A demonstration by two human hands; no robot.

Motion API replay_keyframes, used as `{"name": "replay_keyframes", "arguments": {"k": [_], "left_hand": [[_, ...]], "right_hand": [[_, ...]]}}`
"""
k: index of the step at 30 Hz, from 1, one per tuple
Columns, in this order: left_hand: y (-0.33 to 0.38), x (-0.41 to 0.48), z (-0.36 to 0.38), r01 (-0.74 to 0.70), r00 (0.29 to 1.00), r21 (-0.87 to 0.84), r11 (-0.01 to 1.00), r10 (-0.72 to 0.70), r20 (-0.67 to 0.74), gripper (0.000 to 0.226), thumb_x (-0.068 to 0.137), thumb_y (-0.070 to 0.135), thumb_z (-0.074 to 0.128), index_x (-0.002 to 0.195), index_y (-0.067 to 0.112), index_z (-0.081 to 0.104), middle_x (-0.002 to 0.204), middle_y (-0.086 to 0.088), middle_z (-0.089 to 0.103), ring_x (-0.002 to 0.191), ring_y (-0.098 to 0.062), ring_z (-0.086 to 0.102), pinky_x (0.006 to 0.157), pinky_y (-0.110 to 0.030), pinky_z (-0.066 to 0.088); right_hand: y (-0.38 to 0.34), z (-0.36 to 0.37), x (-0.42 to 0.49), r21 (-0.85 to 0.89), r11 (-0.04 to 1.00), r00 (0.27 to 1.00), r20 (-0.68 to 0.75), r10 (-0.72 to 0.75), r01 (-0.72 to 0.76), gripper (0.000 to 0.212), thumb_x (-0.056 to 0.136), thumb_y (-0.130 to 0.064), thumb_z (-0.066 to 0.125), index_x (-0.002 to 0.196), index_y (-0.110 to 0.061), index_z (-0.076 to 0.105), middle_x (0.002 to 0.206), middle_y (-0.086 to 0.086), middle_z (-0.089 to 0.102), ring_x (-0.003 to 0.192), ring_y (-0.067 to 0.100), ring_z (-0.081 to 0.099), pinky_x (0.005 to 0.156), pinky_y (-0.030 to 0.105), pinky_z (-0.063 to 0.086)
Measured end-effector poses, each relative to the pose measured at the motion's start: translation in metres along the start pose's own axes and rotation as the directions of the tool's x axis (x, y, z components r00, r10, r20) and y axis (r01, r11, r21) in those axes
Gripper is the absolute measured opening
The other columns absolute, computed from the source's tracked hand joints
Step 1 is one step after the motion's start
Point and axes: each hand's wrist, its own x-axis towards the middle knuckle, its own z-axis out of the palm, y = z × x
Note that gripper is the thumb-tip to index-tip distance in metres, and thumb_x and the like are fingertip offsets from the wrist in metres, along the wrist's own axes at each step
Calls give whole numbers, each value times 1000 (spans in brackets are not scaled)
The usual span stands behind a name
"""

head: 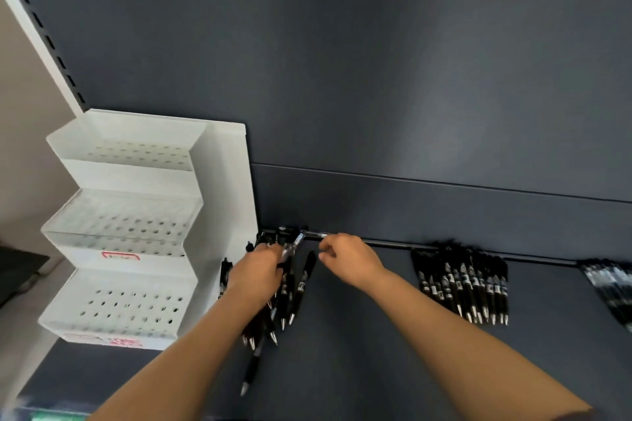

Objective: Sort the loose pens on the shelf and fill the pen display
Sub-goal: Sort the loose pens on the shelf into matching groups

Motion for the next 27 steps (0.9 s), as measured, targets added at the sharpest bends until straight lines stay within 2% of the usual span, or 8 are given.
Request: {"name": "replay_keyframes", "arguments": {"k": [5,8,12,15,17,19,23,27], "left_hand": [[-7,6,4,0,1000,-17,1000,0,3,21,93,25,48,112,18,50,112,-3,52,103,-25,56,74,-37,46],[-11,10,5,-31,999,-22,999,31,-13,22,93,27,48,113,18,51,112,-3,52,105,-24,54,75,-35,46],[-17,14,8,-52,999,-23,998,52,-6,21,93,29,49,110,19,52,109,0,52,104,-21,53,74,-35,48],[-18,19,5,-65,998,-15,998,64,-5,21,92,29,51,111,19,52,110,1,51,105,-21,52,74,-34,47],[-18,23,2,-76,997,13,997,76,15,23,91,30,53,112,19,51,112,1,50,107,-21,51,76,-35,47],[-20,24,1,-81,995,42,996,79,54,28,89,31,56,114,20,49,113,0,50,108,-22,50,79,-37,47],[-26,22,4,-75,994,78,994,68,90,34,88,31,59,117,20,47,117,0,48,111,-23,48,83,-38,48],[-25,18,5,-105,994,97,990,107,-13,23,93,29,51,113,19,50,116,0,48,107,-22,48,79,-35,46]], "right_hand": [[-10,10,15,65,992,994,32,105,-107,25,93,-29,53,113,-17,65,116,5,65,110,24,58,92,38,49],[-17,19,29,158,968,981,35,192,-195,21,92,-28,53,101,-18,69,106,5,68,103,25,61,87,35,50],[-22,32,47,218,908,933,63,354,-358,24,91,-34,51,87,-18,69,86,3,65,90,26,63,81,32,48],[-23,38,60,232,854,883,67,465,-467,32,89,-46,51,88,-19,69,90,1,65,93,25,62,90,37,43],[-26,41,66,215,832,857,68,510,-512,36,86,-52,52,89,-20,67,87,-1,62,91,24,59,89,38,37],[-28,44,70,228,809,839,84,538,-541,35,85,-53,53,87,-20,64,81,-3,58,86,23,54,89,40,33],[-34,52,79,413,719,821,151,551,-559,28,82,-39,58,65,-17,52,69,0,56,80,25,57,92,44,33],[-36,55,80,560,678,856,118,503,-476,34,86,-30,54,56,-19,41,60,1,49,67,25,50,74,36,39]]}}
